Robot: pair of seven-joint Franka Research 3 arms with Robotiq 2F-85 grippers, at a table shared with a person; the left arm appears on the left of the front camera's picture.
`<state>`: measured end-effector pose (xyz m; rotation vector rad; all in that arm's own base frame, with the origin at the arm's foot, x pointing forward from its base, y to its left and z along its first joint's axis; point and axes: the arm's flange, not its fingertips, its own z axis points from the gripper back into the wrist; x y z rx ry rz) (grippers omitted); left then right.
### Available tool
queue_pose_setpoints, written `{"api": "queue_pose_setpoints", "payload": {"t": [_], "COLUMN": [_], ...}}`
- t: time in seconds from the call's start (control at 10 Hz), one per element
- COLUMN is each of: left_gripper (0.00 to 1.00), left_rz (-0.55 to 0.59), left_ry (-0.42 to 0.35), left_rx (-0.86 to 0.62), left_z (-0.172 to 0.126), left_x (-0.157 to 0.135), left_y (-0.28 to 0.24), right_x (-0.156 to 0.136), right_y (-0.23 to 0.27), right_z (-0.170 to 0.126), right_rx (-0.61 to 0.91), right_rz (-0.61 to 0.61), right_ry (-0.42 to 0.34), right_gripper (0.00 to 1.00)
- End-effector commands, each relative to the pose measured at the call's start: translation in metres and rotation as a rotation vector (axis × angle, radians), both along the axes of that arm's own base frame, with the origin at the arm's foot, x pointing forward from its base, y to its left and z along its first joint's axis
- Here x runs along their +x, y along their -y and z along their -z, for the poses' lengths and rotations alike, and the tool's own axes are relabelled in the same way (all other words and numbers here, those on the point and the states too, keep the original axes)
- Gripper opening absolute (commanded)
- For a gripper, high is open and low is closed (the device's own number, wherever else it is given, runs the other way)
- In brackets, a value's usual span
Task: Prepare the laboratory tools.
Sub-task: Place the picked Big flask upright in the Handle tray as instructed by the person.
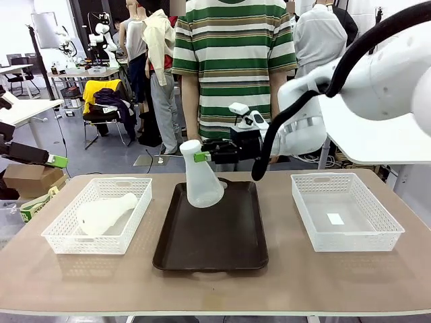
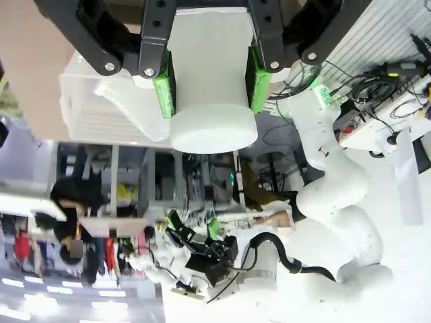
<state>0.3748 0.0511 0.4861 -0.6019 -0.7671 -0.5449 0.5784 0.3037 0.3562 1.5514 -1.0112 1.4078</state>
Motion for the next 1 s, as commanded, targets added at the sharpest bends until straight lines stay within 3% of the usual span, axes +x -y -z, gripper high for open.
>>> {"api": "queue_pose_setpoints", "payload": {"t": [0.0,0.4,0.9], "left_gripper": [1.00,1.00,1.00], "left_rz": [0.014,0.014,0.014], "left_ry": [0.024,0.024,0.024], "left_rx": [-0.021,-0.021,-0.021], "left_z": [0.003,0.003,0.003], "left_x": [0.001,0.001,0.001], "left_y": [-0.002,-0.002,-0.002], "right_x": [0.027,0.062,0.066], "right_y": [0.001,0.000,-0.018], "right_z": [0.019,0.047,0.077], "right_rx": [0.134,0.191,0.154], "right_rz": [0.041,0.256,0.297], "right_ry": [0.017,0.046,-0.027], "right_gripper": [0.00,0.00,0.00]}}
